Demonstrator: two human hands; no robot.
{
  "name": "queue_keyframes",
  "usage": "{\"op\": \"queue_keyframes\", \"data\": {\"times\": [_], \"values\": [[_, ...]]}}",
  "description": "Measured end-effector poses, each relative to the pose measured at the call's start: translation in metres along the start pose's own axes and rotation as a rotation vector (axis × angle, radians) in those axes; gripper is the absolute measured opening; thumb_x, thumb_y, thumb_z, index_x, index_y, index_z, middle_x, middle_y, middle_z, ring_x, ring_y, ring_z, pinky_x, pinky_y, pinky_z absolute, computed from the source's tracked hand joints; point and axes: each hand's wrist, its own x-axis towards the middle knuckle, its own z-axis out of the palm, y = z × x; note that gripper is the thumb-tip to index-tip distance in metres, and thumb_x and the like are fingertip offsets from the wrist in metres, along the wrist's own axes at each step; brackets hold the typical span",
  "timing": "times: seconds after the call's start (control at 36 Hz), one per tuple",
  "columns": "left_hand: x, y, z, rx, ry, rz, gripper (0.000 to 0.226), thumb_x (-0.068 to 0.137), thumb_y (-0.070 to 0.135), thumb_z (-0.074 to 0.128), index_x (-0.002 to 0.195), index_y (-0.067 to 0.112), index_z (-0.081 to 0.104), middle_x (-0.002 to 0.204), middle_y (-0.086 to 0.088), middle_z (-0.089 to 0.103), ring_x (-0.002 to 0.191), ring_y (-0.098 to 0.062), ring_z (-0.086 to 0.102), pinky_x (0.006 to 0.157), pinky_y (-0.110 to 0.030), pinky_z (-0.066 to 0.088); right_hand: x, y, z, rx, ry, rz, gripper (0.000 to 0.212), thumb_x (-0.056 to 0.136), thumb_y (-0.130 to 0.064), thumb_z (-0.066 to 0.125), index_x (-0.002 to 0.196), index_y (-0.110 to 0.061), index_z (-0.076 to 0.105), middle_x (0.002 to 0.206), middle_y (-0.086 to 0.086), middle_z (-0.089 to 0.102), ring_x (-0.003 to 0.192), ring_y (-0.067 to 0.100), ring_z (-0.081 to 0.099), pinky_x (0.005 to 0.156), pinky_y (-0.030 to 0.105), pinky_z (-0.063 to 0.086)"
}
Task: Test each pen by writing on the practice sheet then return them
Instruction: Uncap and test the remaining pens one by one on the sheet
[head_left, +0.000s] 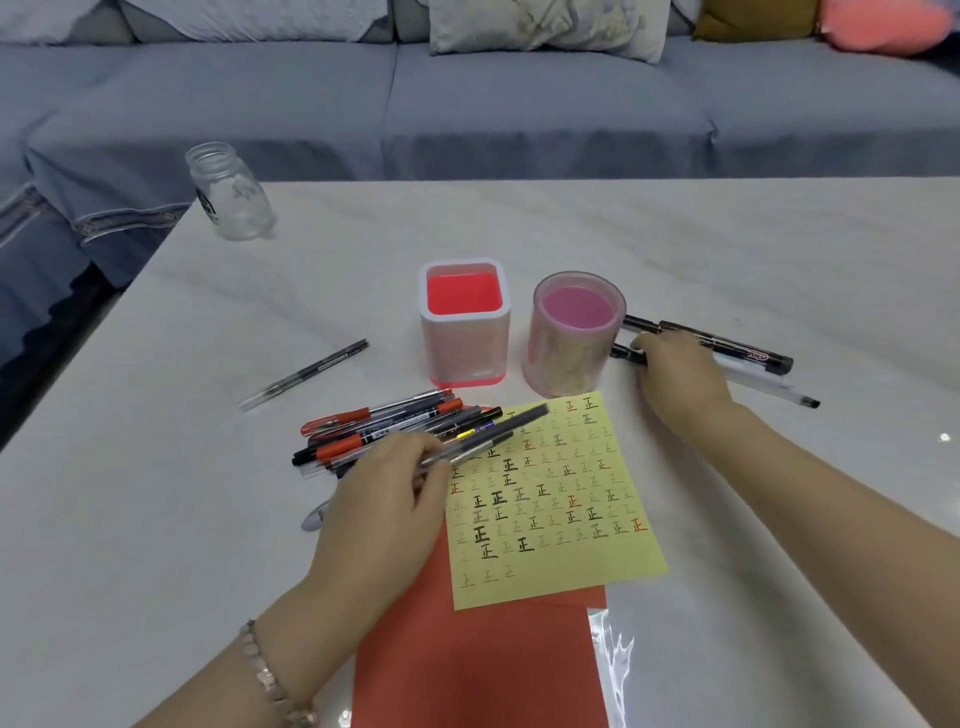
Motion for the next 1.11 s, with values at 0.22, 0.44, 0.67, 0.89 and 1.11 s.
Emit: {"op": "queue_keyframes", "data": {"times": [0.22, 0.44, 0.67, 0.89, 1.11], "values": [[0.016, -0.045, -0.009, 0.381, 0.167, 0.012, 0.027, 0.081, 0.027, 0.049, 0.087, 0.012, 0.071, 0.088, -0.007, 0.062, 0.08, -0.031, 0.055, 0.071, -0.038, 0.039, -0.059, 0.01, -0.018, 0.266, -0.032, 0.186, 0.031, 0.086, -0.015, 0.051, 0.116, -0.013, 0.056, 0.107, 0.01, 0.06, 0.088, 0.029, 0.057, 0.062, 0.03, 0.037], [0.01, -0.041, 0.0, 0.318, 0.128, 0.071, 0.049, 0.08, 0.038, 0.041, 0.111, 0.007, 0.062, 0.104, -0.013, 0.06, 0.097, -0.03, 0.05, 0.082, -0.044, 0.042, -0.131, -0.011, -0.064, 0.452, -0.102, 0.003, 0.018, 0.082, -0.019, 0.061, 0.084, -0.036, 0.061, 0.08, -0.011, 0.059, 0.066, 0.008, 0.054, 0.061, 0.031, 0.041], [-0.012, 0.015, 0.005, 0.199, -0.135, 0.709, 0.027, 0.092, 0.03, 0.039, 0.108, 0.015, 0.056, 0.083, 0.001, 0.068, 0.073, -0.016, 0.061, 0.066, -0.028, 0.044, -0.158, -0.062, -0.067, 0.51, -0.109, -0.392, 0.02, 0.073, -0.042, 0.059, 0.093, -0.04, 0.058, 0.079, -0.019, 0.06, 0.073, -0.001, 0.055, 0.063, 0.019, 0.045], [-0.024, 0.019, 0.007, -0.041, -0.098, 0.279, 0.014, 0.098, 0.027, 0.037, 0.105, 0.028, 0.049, 0.08, 0.019, 0.046, 0.074, -0.002, 0.047, 0.065, -0.016, 0.035, -0.153, -0.067, -0.063, 0.783, 0.262, -0.133, 0.043, 0.066, -0.042, 0.072, 0.105, -0.036, 0.055, 0.093, -0.019, 0.056, 0.087, -0.002, 0.05, 0.079, 0.009, 0.038], [-0.028, 0.018, 0.023, -0.13, -0.184, 0.464, 0.021, 0.094, 0.026, 0.035, 0.095, 0.014, 0.053, 0.077, 0.016, 0.043, 0.069, -0.002, 0.041, 0.063, -0.011, 0.032, -0.158, -0.098, -0.051, 1.427, -0.306, 0.197, 0.031, 0.081, -0.029, 0.066, 0.066, -0.009, 0.049, 0.037, -0.002, 0.041, 0.033, 0.008, 0.032, 0.036, 0.015, 0.026]]}}
